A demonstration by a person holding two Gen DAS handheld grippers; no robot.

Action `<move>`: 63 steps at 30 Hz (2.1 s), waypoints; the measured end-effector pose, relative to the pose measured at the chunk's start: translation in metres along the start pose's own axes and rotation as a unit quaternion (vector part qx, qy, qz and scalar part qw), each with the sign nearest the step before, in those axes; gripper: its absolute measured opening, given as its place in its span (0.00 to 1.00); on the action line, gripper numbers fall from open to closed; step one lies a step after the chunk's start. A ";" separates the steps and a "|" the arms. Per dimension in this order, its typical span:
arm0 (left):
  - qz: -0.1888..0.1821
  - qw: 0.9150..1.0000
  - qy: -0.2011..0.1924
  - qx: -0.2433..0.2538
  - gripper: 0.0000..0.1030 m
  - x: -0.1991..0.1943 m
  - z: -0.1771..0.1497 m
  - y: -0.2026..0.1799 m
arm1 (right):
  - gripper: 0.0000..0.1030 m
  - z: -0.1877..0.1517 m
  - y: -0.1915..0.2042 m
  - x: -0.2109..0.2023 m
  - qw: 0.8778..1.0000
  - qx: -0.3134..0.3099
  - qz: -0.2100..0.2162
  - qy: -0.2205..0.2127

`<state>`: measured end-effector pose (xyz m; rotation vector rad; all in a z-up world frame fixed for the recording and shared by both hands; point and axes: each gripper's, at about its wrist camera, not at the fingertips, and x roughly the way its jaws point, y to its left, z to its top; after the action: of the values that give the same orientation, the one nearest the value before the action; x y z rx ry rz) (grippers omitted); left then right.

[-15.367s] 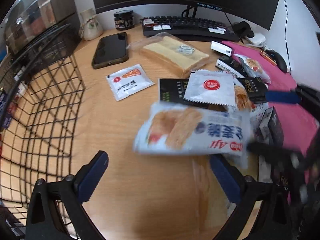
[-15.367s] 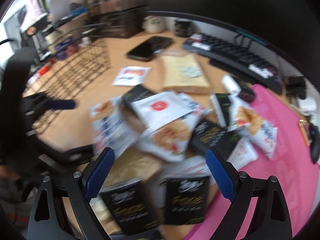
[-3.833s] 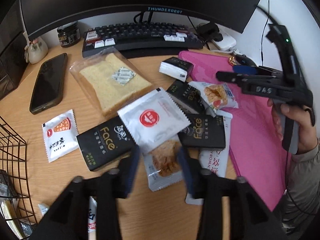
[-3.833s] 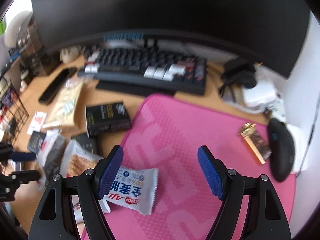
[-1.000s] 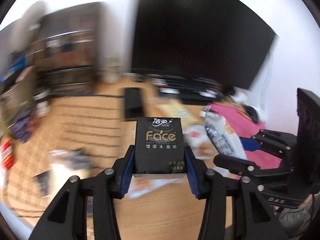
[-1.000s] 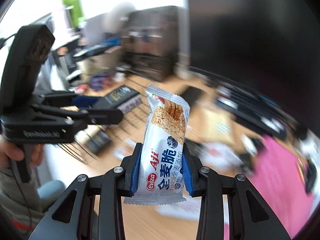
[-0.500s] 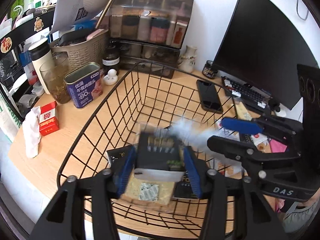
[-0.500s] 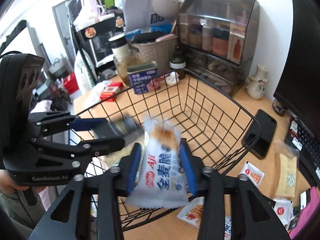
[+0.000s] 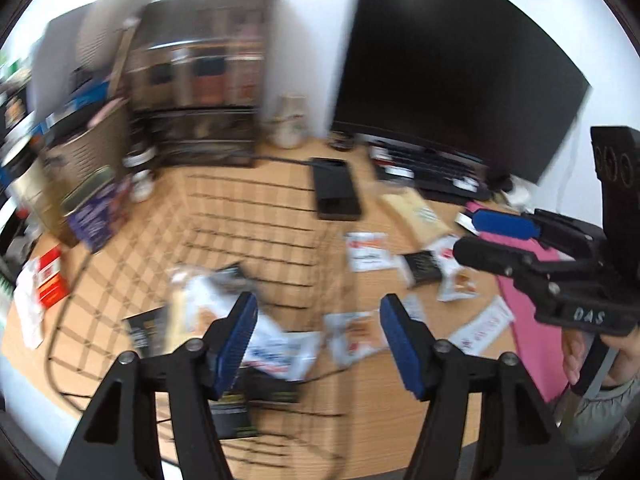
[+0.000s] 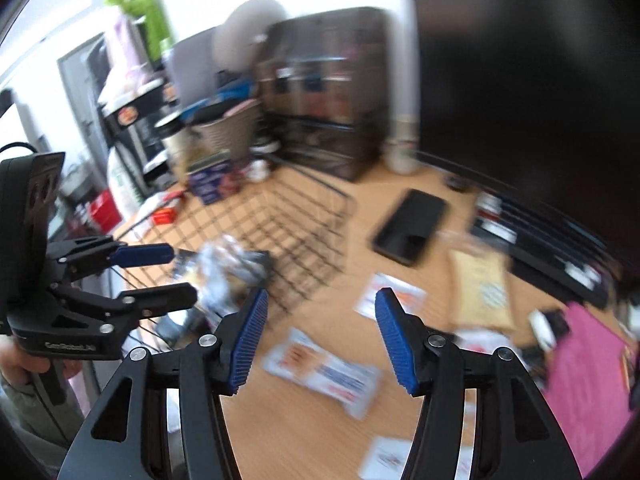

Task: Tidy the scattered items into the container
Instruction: 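Move both open tools back toward the remaining snacks on the desk, then grasp a white Aji packet with the left tool while the right tool grasps a Face pack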

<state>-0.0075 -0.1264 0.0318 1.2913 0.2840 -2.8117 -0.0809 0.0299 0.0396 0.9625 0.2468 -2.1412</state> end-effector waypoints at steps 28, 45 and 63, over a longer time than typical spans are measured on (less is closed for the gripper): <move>-0.020 0.986 0.166 0.000 0.67 0.104 -0.070 -0.052 | 0.55 -0.040 -0.049 0.111 0.991 -0.076 0.021 0.107; -0.026 0.982 0.178 0.056 0.71 0.122 -0.066 -0.071 | 0.53 -0.104 -0.041 0.071 0.985 -0.094 -0.017 0.145; -0.079 0.982 0.161 0.066 0.71 0.101 -0.049 -0.112 | 0.53 -0.168 -0.122 -0.052 0.994 0.073 -0.050 0.066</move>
<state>-0.0495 -0.0031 -0.0589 1.8336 0.2218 -2.7774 -0.0517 0.2198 -0.0560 1.2021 0.2105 -2.2136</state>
